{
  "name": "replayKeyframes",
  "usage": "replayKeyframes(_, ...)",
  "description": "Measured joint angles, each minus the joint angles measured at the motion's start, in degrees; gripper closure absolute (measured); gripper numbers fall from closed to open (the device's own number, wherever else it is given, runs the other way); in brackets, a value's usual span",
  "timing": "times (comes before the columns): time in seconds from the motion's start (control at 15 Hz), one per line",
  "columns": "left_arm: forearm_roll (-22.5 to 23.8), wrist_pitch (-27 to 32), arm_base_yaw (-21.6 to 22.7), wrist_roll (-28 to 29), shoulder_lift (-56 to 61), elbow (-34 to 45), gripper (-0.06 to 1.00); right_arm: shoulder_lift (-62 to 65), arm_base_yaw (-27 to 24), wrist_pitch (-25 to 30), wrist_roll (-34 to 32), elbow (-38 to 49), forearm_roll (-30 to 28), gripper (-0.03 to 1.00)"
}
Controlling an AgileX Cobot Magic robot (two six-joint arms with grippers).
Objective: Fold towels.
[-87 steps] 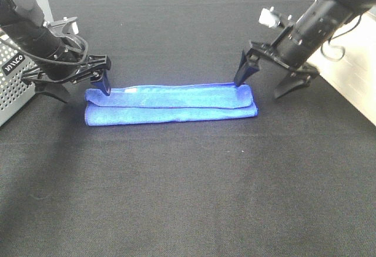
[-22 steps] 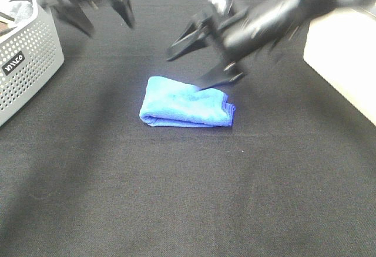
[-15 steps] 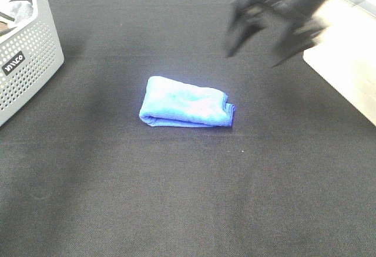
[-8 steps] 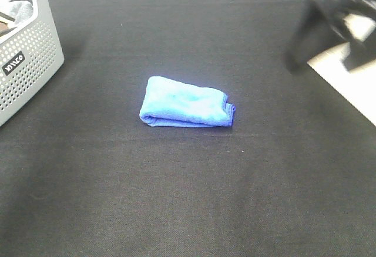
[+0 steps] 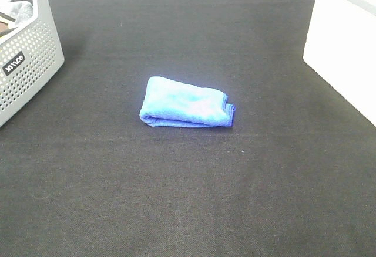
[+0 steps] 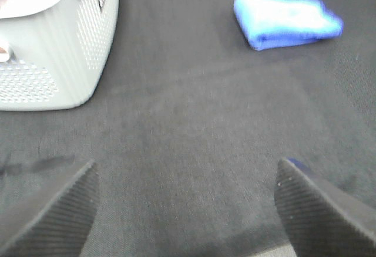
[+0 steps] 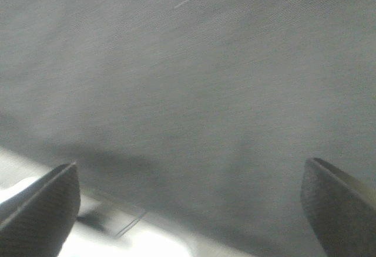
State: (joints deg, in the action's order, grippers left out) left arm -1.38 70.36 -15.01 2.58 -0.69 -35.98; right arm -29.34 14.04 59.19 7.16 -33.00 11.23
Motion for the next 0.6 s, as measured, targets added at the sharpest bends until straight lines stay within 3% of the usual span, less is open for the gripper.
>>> replayKeyframes(0.27,-3.50,-1.26,0.00,-7.10,-0.63,4.70,0.17,15.24,0.00,-0.06,-0.23,2.58,-4.13,0.01)
replayKeyframes(0.4,-5.96,-4.70,0.00,-11.69,-0.63,5.27,0.17,18.33,0.00,0.63,-0.23,2.81,-4.41,0.01)
replayKeyframes(0.6,-8.42,-8.37,0.00,-13.87,-0.69,6.93,0.17,18.74,0.00,1.43,-0.23,3.84,-5.67,0.01)
